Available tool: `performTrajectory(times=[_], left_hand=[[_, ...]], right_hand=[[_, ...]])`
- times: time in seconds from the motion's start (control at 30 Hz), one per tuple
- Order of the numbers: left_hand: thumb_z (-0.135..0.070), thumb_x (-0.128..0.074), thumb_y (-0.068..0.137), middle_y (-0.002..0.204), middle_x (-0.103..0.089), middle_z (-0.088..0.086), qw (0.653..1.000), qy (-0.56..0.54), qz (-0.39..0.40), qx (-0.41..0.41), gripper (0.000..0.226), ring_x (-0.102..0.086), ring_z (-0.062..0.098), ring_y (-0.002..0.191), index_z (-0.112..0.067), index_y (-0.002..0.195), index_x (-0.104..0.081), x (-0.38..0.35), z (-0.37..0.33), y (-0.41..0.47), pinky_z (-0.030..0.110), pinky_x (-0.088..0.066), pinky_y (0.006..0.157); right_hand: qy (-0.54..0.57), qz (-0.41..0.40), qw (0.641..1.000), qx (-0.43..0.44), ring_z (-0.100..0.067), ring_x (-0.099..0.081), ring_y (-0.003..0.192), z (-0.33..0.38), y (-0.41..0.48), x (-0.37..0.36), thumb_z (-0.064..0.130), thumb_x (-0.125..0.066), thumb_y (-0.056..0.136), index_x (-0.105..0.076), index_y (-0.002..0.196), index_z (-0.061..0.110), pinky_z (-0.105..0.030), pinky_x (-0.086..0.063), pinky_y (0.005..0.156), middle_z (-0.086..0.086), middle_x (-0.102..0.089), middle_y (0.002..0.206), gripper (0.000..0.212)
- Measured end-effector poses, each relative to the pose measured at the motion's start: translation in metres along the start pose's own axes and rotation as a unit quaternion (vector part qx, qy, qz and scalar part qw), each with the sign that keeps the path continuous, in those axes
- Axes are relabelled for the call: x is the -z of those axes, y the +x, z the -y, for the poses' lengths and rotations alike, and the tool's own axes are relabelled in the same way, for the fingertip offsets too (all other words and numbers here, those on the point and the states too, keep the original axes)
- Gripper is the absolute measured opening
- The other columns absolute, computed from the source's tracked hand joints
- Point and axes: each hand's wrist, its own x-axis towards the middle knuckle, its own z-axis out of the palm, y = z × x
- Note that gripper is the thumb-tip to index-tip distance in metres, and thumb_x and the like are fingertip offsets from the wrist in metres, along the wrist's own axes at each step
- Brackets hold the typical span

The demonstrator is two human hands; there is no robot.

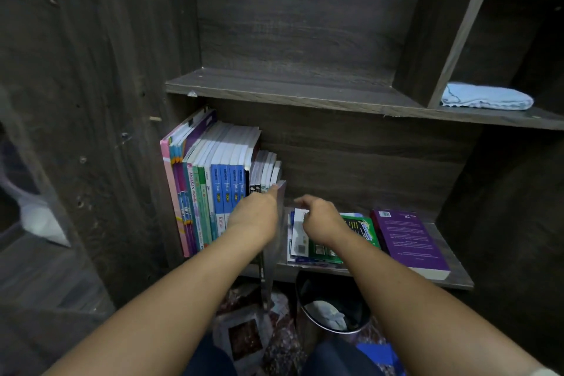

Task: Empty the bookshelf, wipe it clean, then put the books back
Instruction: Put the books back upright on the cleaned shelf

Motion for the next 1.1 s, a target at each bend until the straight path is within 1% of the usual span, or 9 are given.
performTrajectory(times=[0.13, 0.27, 0.37, 0.47, 0.57, 0.7, 0.8, 0.93, 1.1], left_hand=[[0.009, -0.049, 0.08, 0.112, -0.059, 0.008, 0.998, 0.04, 0.054, -0.002, 0.072, -0.058, 0.024, 0.088, -0.021, 0.145, -0.038, 0.02, 0.01, -0.012, 0.031, -0.049, 0.067], [0.002, -0.055, 0.084, 0.123, -0.058, 0.011, 0.993, 0.09, 0.078, 0.008, 0.074, -0.059, 0.027, 0.105, -0.023, 0.149, -0.03, 0.035, 0.018, -0.019, 0.035, -0.052, 0.082], [-0.007, -0.063, 0.085, 0.123, -0.058, 0.009, 0.991, 0.098, 0.088, 0.031, 0.069, -0.06, 0.026, 0.106, -0.022, 0.146, -0.034, 0.041, 0.026, -0.018, 0.036, -0.054, 0.088], [-0.008, -0.062, 0.086, 0.127, -0.057, 0.009, 0.988, 0.108, 0.097, 0.045, 0.067, -0.059, 0.025, 0.109, -0.018, 0.147, -0.035, 0.04, 0.027, -0.019, 0.036, -0.053, 0.09], [-0.003, -0.06, 0.086, 0.135, -0.052, 0.011, 0.985, 0.116, 0.121, 0.045, 0.074, -0.056, 0.028, 0.117, -0.018, 0.15, -0.027, 0.038, 0.02, -0.02, 0.036, -0.051, 0.093], [0.001, -0.056, 0.083, 0.136, -0.051, 0.011, 0.987, 0.088, 0.129, 0.035, 0.074, -0.055, 0.029, 0.118, -0.019, 0.15, -0.03, 0.036, 0.009, -0.021, 0.036, -0.051, 0.09], [0.001, -0.055, 0.081, 0.116, -0.057, 0.009, 0.993, 0.061, 0.097, 0.022, 0.073, -0.06, 0.028, 0.102, -0.02, 0.147, -0.034, 0.035, 0.006, -0.018, 0.034, -0.051, 0.074], [0.008, -0.048, 0.081, 0.11, -0.056, 0.012, 0.998, 0.058, 0.016, 0.008, 0.082, -0.059, 0.03, 0.096, -0.022, 0.152, -0.022, 0.032, 0.004, -0.005, 0.036, -0.051, 0.07], [0.002, -0.051, 0.087, 0.103, -0.058, 0.014, 0.996, 0.039, -0.074, 0.007, 0.077, -0.059, 0.031, 0.091, -0.02, 0.153, -0.017, 0.017, 0.003, 0.025, 0.036, -0.046, 0.064]], right_hand=[[0.035, 0.027, 0.999, 0.024, -0.026, -0.053, 0.121, 0.019, 0.011, 0.008, 0.0, -0.051, 0.091, -0.041, 0.146, 0.022, -0.029, -0.046, 0.092, -0.011, -0.047, 0.144, 0.059], [0.007, 0.082, 0.992, 0.094, -0.027, -0.023, 0.146, 0.04, 0.021, -0.005, -0.007, -0.048, 0.088, -0.015, 0.153, 0.042, -0.033, -0.03, 0.114, -0.004, -0.014, 0.162, 0.088], [0.011, 0.086, 0.992, 0.089, -0.026, -0.016, 0.148, 0.044, 0.018, -0.021, 0.0, -0.047, 0.093, -0.011, 0.151, 0.048, -0.035, -0.028, 0.113, 0.0, 0.0, 0.163, 0.084], [0.016, 0.01, 0.995, 0.1, -0.026, -0.032, 0.141, 0.04, 0.016, -0.028, 0.016, -0.049, 0.096, -0.023, 0.15, 0.041, -0.041, -0.035, 0.112, -0.003, -0.014, 0.161, 0.064], [0.021, -0.035, 0.994, 0.104, -0.027, -0.049, 0.124, 0.037, 0.02, -0.029, 0.027, -0.056, 0.094, -0.037, 0.137, 0.026, -0.041, -0.045, 0.1, -0.007, -0.036, 0.147, 0.047], [0.027, -0.064, 0.997, 0.043, -0.031, -0.057, 0.101, 0.033, 0.028, -0.02, 0.017, -0.054, 0.093, -0.036, 0.122, 0.018, -0.034, -0.044, 0.078, -0.016, -0.055, 0.122, 0.034], [-0.012, -0.086, 0.996, 0.0, -0.04, -0.058, 0.1, 0.028, 0.032, -0.016, 0.013, -0.049, 0.09, -0.033, 0.131, 0.018, -0.04, -0.047, 0.078, -0.02, -0.057, 0.116, 0.044], [-0.03, -0.107, 0.992, -0.062, -0.039, -0.056, 0.113, 0.013, 0.036, -0.015, 0.017, -0.05, 0.09, -0.025, 0.151, 0.023, -0.038, -0.046, 0.09, -0.02, -0.054, 0.128, 0.066], [-0.057, -0.084, 0.995, -0.011, -0.039, -0.054, 0.112, 0.013, 0.032, -0.018, 0.02, -0.046, 0.094, -0.018, 0.153, 0.025, -0.04, -0.045, 0.09, -0.019, -0.049, 0.129, 0.066]])
